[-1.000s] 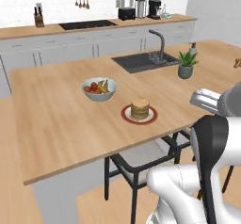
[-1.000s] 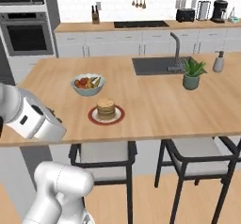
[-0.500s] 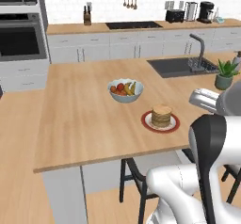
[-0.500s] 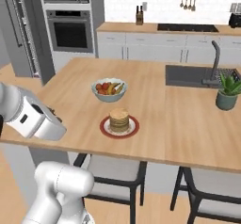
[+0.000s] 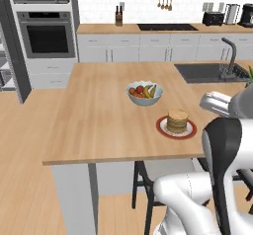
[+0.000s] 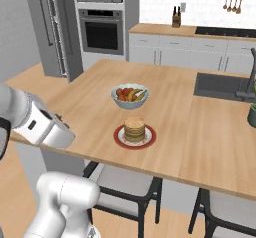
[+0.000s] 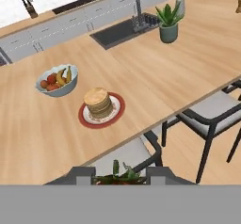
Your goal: Take the strawberry from the fridge and place it on top of the pancake, located on the dining counter.
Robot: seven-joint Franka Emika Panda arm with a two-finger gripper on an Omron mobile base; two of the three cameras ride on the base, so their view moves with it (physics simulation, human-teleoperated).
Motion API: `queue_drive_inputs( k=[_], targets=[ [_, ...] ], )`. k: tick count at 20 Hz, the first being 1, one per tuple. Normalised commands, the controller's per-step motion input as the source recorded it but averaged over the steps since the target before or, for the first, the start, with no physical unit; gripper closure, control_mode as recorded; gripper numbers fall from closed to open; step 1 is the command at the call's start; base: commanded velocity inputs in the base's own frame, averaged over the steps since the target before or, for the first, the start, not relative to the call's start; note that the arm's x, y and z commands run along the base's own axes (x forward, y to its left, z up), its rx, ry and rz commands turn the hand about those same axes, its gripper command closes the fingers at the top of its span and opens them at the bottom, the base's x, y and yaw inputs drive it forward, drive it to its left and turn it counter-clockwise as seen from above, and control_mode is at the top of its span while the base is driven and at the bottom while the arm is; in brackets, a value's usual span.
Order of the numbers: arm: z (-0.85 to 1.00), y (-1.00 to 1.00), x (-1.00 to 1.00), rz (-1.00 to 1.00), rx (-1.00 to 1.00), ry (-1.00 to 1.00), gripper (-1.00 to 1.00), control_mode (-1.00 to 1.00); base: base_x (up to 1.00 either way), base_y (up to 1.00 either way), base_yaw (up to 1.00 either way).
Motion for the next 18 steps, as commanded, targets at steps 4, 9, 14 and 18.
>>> queue_drive_inputs(
  k=[4, 9, 14, 18],
  targets=[
    [-0.21, -0.46, 1.00, 0.18, 0.18, 0.19, 1.00, -1.00, 0.00, 0.00, 0.00],
    [-0.29, -0.25, 1.00, 0.07, 0.08, 0.28, 1.00, -1.00, 0.00, 0.00, 0.00],
    [-0.40, -0.01, 0.87, 0.00, 0.00, 0.30, 1.00, -1.00, 0.00, 0.00, 0.00],
    [-0.56, -0.13, 0.58, 0.00, 0.00, 0.19, 1.00, -1.00, 0.00, 0.00, 0.00]
  ],
)
